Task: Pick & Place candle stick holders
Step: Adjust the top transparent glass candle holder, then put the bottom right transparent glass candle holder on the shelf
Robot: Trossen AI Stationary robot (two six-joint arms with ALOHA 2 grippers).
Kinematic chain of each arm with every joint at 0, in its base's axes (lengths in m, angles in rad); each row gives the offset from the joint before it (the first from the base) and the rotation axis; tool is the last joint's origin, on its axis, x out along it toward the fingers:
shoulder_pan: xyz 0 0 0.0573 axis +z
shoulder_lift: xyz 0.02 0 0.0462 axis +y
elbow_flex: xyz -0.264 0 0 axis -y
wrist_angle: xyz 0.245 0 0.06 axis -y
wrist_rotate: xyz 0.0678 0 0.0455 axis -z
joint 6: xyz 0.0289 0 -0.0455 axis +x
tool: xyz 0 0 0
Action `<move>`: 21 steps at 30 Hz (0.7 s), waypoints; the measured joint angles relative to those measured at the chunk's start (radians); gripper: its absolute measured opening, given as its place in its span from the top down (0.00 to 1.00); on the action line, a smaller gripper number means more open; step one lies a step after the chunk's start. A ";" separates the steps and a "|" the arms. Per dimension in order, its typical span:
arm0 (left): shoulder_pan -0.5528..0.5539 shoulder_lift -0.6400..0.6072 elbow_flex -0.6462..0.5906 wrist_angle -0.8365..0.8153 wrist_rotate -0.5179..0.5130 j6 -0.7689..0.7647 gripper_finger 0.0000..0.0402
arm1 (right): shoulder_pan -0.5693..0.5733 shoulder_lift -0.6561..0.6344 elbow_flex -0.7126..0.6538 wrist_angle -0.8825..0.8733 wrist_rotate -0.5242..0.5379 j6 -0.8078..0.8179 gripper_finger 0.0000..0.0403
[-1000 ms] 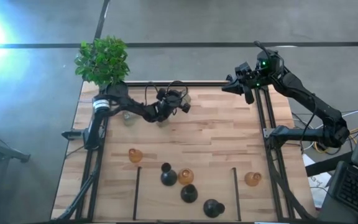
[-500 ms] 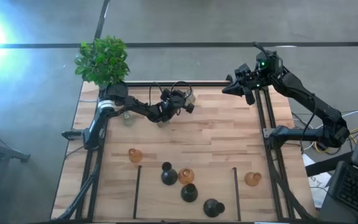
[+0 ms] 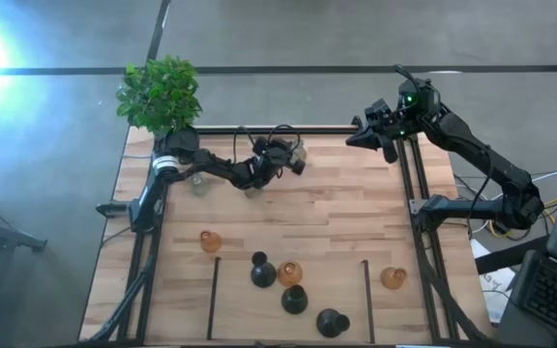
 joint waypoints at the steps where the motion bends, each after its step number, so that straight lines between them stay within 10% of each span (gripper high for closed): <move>1: 0.000 0.000 0.000 0.000 0.006 0.010 1.00 | 0.000 0.000 0.000 0.000 -0.003 0.000 0.98; 10: -0.009 -0.032 -0.002 -0.027 0.108 0.057 1.00 | 0.000 0.000 0.000 0.000 -0.007 0.007 0.98; 21: -0.172 -0.323 -0.063 -0.361 -0.016 -0.037 1.00 | 0.000 0.079 0.001 0.005 0.060 0.180 0.98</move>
